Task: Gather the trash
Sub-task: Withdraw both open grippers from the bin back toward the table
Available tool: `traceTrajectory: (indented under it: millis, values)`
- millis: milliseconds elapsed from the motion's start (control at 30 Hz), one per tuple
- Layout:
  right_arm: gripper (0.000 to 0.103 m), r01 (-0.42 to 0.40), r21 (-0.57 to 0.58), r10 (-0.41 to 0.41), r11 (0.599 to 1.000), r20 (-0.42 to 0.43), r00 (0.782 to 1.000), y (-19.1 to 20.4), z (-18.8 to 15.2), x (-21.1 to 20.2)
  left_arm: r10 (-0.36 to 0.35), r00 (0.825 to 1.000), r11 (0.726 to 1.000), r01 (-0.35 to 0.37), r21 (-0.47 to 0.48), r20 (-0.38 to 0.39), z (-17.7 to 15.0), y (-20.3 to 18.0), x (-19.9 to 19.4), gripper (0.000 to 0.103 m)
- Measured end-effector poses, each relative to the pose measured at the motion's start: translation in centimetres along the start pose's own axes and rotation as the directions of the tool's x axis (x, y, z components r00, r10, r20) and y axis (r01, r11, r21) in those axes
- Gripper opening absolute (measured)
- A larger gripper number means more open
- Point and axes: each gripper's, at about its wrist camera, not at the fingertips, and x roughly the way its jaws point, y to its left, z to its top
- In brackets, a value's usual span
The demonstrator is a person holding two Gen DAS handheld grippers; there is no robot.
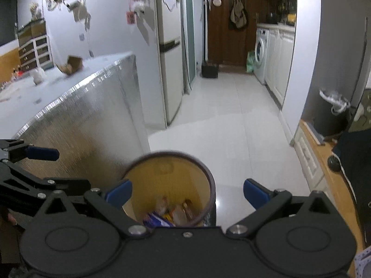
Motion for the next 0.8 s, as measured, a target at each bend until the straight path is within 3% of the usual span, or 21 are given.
traceTrajectory:
  millis: [367,800]
  values:
    - [0.103,-0.071,-0.046,0.077,0.996,0.14,0.987,4.2,4.0,-2.8,0.047,0.988,0.999,-0.047,0.001,0.145,2.5,2.1,-6.2,0.103]
    - [0.103,-0.154,-0.095,0.172,0.983,0.234,0.957,11.2,9.8,-0.9,0.182,0.949,0.982,-0.187,-0.004,0.259,5.5,9.2,-11.8,0.103]
